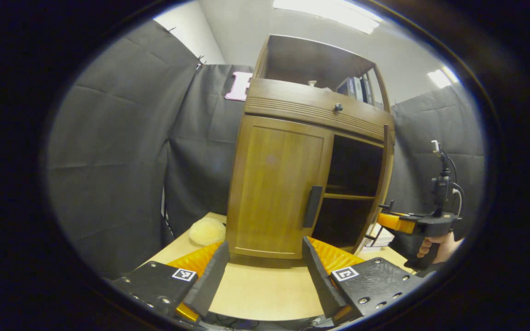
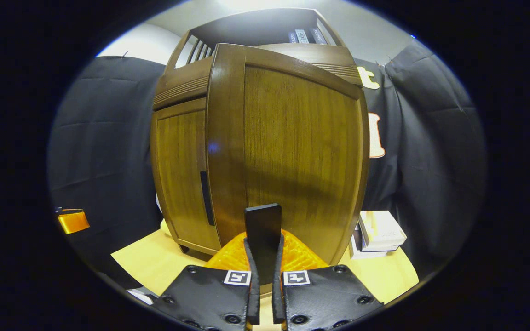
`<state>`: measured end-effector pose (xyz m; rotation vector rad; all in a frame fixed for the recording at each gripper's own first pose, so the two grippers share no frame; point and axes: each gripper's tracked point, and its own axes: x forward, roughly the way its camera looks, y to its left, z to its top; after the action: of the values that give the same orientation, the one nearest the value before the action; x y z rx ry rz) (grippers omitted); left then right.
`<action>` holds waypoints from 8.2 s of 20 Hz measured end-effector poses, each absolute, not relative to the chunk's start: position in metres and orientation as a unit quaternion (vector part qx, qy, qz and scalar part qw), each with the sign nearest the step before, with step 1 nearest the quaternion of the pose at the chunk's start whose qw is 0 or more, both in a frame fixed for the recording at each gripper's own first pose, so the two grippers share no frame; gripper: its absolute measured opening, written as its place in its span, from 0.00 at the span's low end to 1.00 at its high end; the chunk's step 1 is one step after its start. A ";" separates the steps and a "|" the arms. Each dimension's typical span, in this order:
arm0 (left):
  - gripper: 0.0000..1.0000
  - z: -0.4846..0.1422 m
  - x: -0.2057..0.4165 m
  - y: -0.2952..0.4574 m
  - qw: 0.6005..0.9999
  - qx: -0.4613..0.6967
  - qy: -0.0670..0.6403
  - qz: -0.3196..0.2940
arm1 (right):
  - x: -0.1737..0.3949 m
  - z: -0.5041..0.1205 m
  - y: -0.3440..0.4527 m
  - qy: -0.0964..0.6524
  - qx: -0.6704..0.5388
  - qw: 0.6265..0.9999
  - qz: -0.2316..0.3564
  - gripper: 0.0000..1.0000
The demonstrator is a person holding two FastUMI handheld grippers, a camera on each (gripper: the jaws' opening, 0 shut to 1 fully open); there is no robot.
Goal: Open the right door of the double-door shoe cabinet with the right hand, and open the left door with the left hand.
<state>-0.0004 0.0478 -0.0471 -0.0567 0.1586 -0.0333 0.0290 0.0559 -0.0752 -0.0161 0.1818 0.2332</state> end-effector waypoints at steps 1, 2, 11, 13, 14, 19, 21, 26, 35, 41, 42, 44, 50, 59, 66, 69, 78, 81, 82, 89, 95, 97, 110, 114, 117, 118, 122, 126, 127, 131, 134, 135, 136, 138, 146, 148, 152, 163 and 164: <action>0.89 -0.047 0.000 0.048 0.996 -0.027 0.081 -0.020 | 0.026 -0.076 0.053 0.092 -0.006 0.989 0.116 0.09; 0.89 -0.048 0.001 0.047 0.996 -0.025 0.082 -0.024 | 0.023 -0.075 0.049 0.093 -0.006 0.989 0.115 0.09; 0.89 -0.045 0.012 0.036 0.995 -0.018 0.081 -0.048 | 0.001 -0.079 0.017 0.095 -0.006 0.992 0.087 0.12; 0.89 -0.045 0.010 0.035 0.995 -0.017 0.081 -0.051 | -0.004 -0.079 0.007 0.096 -0.006 0.992 0.079 0.12; 0.89 -0.045 0.011 0.034 0.995 -0.017 0.082 -0.054 | -0.006 -0.078 0.002 0.096 -0.004 0.993 0.073 0.08; 0.89 -0.049 0.012 0.026 0.993 -0.003 0.090 -0.074 | -0.018 -0.079 -0.026 0.098 0.004 0.994 0.042 0.08; 0.89 -0.051 0.014 0.020 0.992 -0.001 0.090 -0.086 | -0.022 -0.079 -0.039 0.096 0.012 0.995 0.034 0.11; 0.89 -0.056 0.024 0.005 0.990 0.002 0.093 -0.106 | -0.029 -0.079 -0.075 0.098 0.011 0.995 0.008 0.07; 0.89 -0.061 0.038 -0.020 0.986 0.013 0.096 -0.137 | -0.026 -0.079 -0.124 0.092 0.013 0.996 -0.008 0.13; 0.89 -0.061 0.045 -0.024 0.985 0.019 0.095 -0.145 | -0.026 -0.079 -0.132 0.089 0.012 0.996 0.001 0.00; 0.90 -0.062 0.047 -0.023 0.985 0.013 0.097 -0.145 | -0.026 -0.078 -0.133 0.090 0.012 0.996 0.001 0.00; 0.89 -0.063 0.047 -0.020 0.985 0.002 0.101 -0.143 | -0.026 -0.079 -0.134 0.091 0.010 0.996 0.003 0.00; 0.90 -0.066 0.045 -0.011 0.986 0.003 0.103 -0.131 | -0.029 -0.078 -0.136 0.098 0.010 0.995 0.003 0.00; 0.92 -0.067 0.044 -0.006 0.986 -0.007 0.102 -0.131 | -0.054 -0.078 -0.169 0.090 0.013 0.994 -0.067 0.76; 0.89 -0.070 0.048 -0.012 0.984 -0.009 0.103 -0.146 | -0.089 -0.076 -0.180 0.083 -0.010 0.990 -0.116 0.94; 0.92 -0.066 0.056 -0.016 0.984 -0.003 0.097 -0.147 | -0.100 -0.072 -0.154 0.079 -0.015 0.991 -0.111 0.93; 0.92 -0.050 0.095 0.003 0.989 -0.011 0.084 -0.120 | -0.089 -0.067 -0.049 0.086 0.021 0.995 -0.037 0.93; 0.92 -0.044 0.116 0.007 0.990 -0.005 0.077 -0.114 | -0.059 -0.068 -0.024 0.087 0.013 0.996 -0.020 0.93; 0.92 -0.039 0.124 0.006 0.991 -0.004 0.075 -0.115 | -0.051 -0.068 -0.016 0.087 0.010 0.996 -0.013 0.96; 0.89 -0.042 0.193 -0.022 0.991 -0.005 0.075 -0.115 | -0.012 -0.068 0.016 0.085 -0.003 0.996 0.020 0.93; 0.89 -0.067 0.247 -0.043 0.989 0.003 0.093 -0.112 | 0.010 -0.069 0.034 0.075 -0.008 0.995 0.060 0.93; 0.89 -0.078 0.261 -0.042 0.990 0.003 0.103 -0.095 | 0.016 -0.069 0.035 0.074 -0.007 0.995 0.067 0.96; 0.76 -0.088 0.282 -0.079 0.991 0.023 0.093 -0.093 | 0.035 -0.078 0.026 0.079 0.002 0.994 0.077 0.96; 0.66 -0.095 0.285 -0.079 0.992 0.017 0.100 -0.076 | 0.036 -0.079 0.025 0.080 -0.001 0.993 0.081 0.96; 0.49 -0.101 0.292 -0.077 0.993 0.005 0.100 -0.062 | 0.038 -0.080 0.021 0.081 -0.001 0.994 0.080 0.93; 0.44 -0.096 0.285 -0.078 0.994 0.012 0.093 -0.061 | 0.039 -0.080 0.020 0.082 0.001 0.993 0.080 0.96; 0.27 -0.107 0.289 -0.076 0.993 0.034 0.103 -0.053 | 0.036 -0.081 0.022 0.084 -0.003 0.993 0.086 0.93; 0.10 -0.104 0.284 -0.074 0.993 0.031 0.099 -0.053 | 0.030 -0.083 0.028 0.084 -0.008 0.992 0.099 0.93; 0.07 -0.105 0.284 -0.075 0.993 0.032 0.102 -0.054 | 0.029 -0.083 0.030 0.086 -0.007 0.991 0.103 0.93; 0.10 -0.105 0.281 -0.075 0.992 0.025 0.106 -0.060 | 0.022 -0.082 0.031 0.084 -0.004 0.991 0.103 0.93; 0.10 -0.102 0.271 -0.074 0.992 0.024 0.107 -0.067 | 0.018 -0.083 0.027 0.085 -0.001 0.992 0.095 0.96; 0.10 -0.102 0.267 -0.073 0.991 0.026 0.107 -0.072 | 0.016 -0.082 0.026 0.085 0.002 0.992 0.093 0.96; 0.10 -0.102 0.263 -0.073 0.991 0.025 0.106 -0.078 | 0.015 -0.083 0.026 0.086 0.004 0.992 0.091 0.96; 0.10 -0.100 0.253 -0.071 0.990 0.026 0.106 -0.088 | 0.012 -0.085 0.025 0.090 0.003 0.992 0.088 0.93; 0.10 -0.096 0.214 -0.054 0.992 0.025 0.103 -0.075 | 0.000 -0.087 0.019 0.093 0.000 0.993 0.072 0.92; 0.10 -0.094 0.203 -0.049 0.992 0.028 0.104 -0.071 | -0.004 -0.089 0.020 0.096 0.008 0.993 0.071 0.96; 0.08 -0.092 0.186 -0.039 0.991 0.037 0.106 -0.068 | -0.015 -0.094 0.020 0.102 0.004 0.993 0.067 0.96; 0.09 -0.084 0.140 0.000 0.993 0.035 0.094 -0.058 | -0.032 -0.094 0.026 0.088 -0.010 0.994 0.069 0.93; 0.08 -0.082 0.137 0.004 0.994 0.033 0.093 -0.054 | -0.033 -0.093 0.027 0.088 -0.011 0.994 0.069 0.93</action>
<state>0.1374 0.0037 -0.0824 0.0669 0.1865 -0.1075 -0.0330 0.0268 -0.0935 -0.0230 0.1759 0.1391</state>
